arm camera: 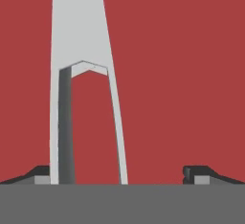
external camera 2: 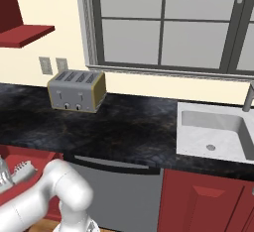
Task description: Take the tongs from the drawer on the left and place them on the dining counter next to the tray containing the hot dog.
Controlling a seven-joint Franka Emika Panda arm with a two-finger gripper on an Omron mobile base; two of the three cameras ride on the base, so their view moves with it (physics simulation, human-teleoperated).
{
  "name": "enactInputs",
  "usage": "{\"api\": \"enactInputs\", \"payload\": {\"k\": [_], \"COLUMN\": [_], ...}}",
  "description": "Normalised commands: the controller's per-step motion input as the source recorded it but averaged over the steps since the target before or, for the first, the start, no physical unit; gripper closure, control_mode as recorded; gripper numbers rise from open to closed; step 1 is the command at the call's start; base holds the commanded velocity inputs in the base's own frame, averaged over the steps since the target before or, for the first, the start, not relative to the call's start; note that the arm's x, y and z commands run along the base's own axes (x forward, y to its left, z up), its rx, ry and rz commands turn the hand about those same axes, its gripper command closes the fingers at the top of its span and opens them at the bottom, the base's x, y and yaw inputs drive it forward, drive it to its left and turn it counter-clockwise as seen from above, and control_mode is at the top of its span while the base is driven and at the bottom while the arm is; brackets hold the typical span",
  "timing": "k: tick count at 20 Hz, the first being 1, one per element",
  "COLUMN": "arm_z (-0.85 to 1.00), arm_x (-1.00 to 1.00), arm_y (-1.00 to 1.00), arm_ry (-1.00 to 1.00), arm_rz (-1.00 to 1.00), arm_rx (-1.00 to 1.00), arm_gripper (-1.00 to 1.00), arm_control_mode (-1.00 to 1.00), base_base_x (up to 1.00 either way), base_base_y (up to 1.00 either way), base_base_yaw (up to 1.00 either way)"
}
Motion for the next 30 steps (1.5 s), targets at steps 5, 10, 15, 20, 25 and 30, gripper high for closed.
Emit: {"api": "enactInputs", "payload": {"k": [5, 10, 15, 20, 25, 30], "arm_z": [-0.67, -0.31, -0.01, 0.35, 0.71, 0.76], "arm_x": [-0.07, -0.61, -0.71, -0.30, -0.16, -0.11], "arm_y": [0.12, 0.01, 0.00, 0.00, 0.00, 0.00], "arm_ry": [0.00, 0.00, -0.08, -0.08, -0.01, -0.01], "arm_rz": [0.00, 0.00, 0.00, 0.00, 0.00, 0.00], "arm_rx": [0.00, 0.00, 0.00, 0.00, 0.05, 0.08], "arm_gripper": [1.00, 1.00, 1.00, 1.00, 1.00, 1.00], "arm_control_mode": [-1.00, -1.00, -1.00, -1.00, -1.00, -1.00], "base_base_x": [0.00, 0.00, 0.00, 0.00, 0.00, 0.00], "base_base_y": [0.00, 0.00, 0.00, 0.00, 0.00, 0.00], "base_base_yaw": [0.00, 0.00, 0.00, 0.00, 0.00, 0.00]}}
